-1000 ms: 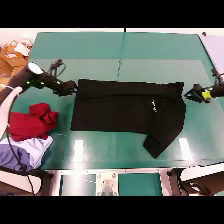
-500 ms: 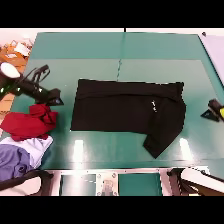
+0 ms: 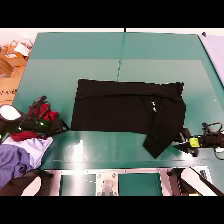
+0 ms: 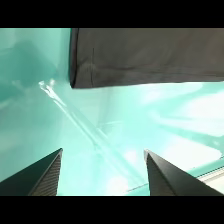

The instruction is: Fold the shirts.

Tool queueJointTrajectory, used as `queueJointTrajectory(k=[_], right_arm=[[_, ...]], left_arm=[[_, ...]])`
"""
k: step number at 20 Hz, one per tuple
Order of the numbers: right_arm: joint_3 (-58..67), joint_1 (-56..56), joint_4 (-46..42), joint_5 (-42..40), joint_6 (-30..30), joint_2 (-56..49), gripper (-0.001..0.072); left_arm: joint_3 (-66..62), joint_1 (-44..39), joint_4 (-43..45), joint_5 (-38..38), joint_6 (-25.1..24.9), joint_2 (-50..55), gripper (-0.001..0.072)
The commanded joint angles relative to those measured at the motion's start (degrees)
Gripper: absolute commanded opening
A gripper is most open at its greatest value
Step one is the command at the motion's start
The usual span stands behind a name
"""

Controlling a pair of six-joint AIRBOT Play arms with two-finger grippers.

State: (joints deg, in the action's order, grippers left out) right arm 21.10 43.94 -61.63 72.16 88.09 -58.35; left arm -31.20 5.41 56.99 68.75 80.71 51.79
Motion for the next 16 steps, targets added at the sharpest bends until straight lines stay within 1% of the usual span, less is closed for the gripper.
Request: queueJointTrajectory(k=[1,2,3,4,5,6,9,11,14,15,16], right_arm=[[-6.0,0.0,10.1,-9.2,-6.5,0.3,0.0382],[-5.8,0.0,12.1,-10.1,-8.0,0.3,0.0356],[-5.6,0.0,13.4,-10.8,-9.2,0.3,0.0300],[-5.2,0.0,13.4,-11.0,-9.5,0.3,0.0204],[-4.8,0.0,13.4,-10.6,-11.0,0.3,0.0058],[-4.0,0.0,12.8,-9.9,-11.6,0.3,0.0019],[-0.8,0.1,11.0,-7.9,-10.1,0.3,0.0019],[0.5,0.1,11.1,-8.1,-10.1,0.3,0.0019],[1.0,0.0,12.6,-8.8,-10.2,0.3,0.0019],[1.0,0.0,13.2,-8.9,-10.2,0.3,0.0019],[1.0,-0.4,13.2,-9.2,-10.1,0.3,0.0019]], left_arm=[[6.1,0.0,-5.5,-4.5,-0.5,-1.7,0.0575],[7.1,-0.1,-7.1,-5.5,-0.8,-1.7,0.0575],[7.9,-1.1,-8.1,-6.9,-0.7,-1.7,0.0575],[8.5,-3.7,-8.5,-9.0,0.2,-1.7,0.0575],[8.8,-7.3,-8.6,-11.4,2.2,-1.7,0.0574],[9.0,-11.2,-8.7,-14.1,4.4,-1.7,0.0574],[9.0,-22.0,-8.2,-23.7,14.4,-1.6,0.0575],[9.1,-27.2,-7.6,-30.4,18.8,-0.9,0.0575],[9.2,-32.6,-7.7,-41.1,23.4,4.7,0.0574],[9.1,-33.8,-8.3,-45.4,24.4,7.5,0.0575],[8.4,-34.2,-9.6,-47.6,24.3,10.0,0.0575]])
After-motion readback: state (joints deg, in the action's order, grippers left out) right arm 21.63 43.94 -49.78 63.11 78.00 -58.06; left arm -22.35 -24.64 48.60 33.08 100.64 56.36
